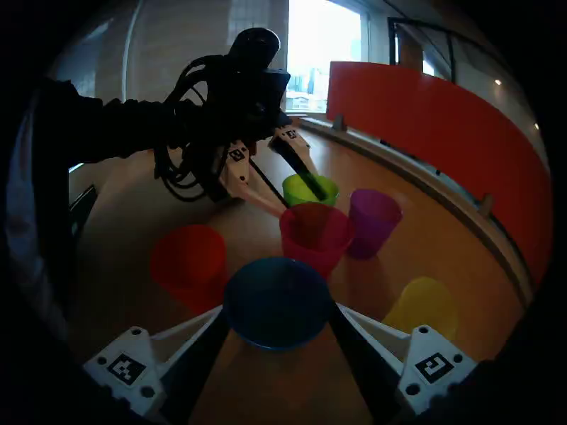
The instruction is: Pour water
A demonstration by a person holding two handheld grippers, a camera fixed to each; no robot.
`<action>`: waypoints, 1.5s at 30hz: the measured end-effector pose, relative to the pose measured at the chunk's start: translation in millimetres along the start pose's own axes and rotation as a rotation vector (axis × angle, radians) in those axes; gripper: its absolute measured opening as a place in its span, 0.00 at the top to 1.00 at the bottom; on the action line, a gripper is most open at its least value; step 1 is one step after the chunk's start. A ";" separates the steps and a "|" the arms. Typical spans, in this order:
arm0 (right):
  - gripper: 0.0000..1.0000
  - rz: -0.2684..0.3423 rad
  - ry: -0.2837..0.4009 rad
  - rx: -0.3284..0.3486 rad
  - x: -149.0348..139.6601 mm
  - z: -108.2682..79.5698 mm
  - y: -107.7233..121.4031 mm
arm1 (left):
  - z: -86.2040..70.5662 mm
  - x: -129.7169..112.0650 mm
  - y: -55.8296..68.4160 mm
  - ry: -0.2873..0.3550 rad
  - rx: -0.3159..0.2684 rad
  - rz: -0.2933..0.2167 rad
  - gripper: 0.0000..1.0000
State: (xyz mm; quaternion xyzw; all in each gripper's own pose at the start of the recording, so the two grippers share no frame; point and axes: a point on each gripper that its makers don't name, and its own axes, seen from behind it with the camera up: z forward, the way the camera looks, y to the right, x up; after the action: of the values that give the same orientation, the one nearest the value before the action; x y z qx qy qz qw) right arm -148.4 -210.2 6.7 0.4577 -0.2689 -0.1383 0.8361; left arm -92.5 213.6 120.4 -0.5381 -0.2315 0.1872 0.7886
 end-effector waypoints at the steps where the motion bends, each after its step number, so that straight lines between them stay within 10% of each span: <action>1: 0.01 -0.001 0.000 0.000 0.1 0.0 0.0 | -0.1 -0.1 0.0 0.001 0.001 0.001 0.16; 45: 0.10 0.005 0.090 -0.034 27.0 -15.3 -4.6 | -30.1 19.3 10.6 0.071 0.046 -0.001 0.17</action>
State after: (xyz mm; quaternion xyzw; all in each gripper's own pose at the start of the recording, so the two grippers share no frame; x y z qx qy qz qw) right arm -117.5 -215.0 4.9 0.4484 -0.2299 -0.1201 0.8554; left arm -60.1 204.9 104.2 -0.5259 -0.1994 0.1729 0.8086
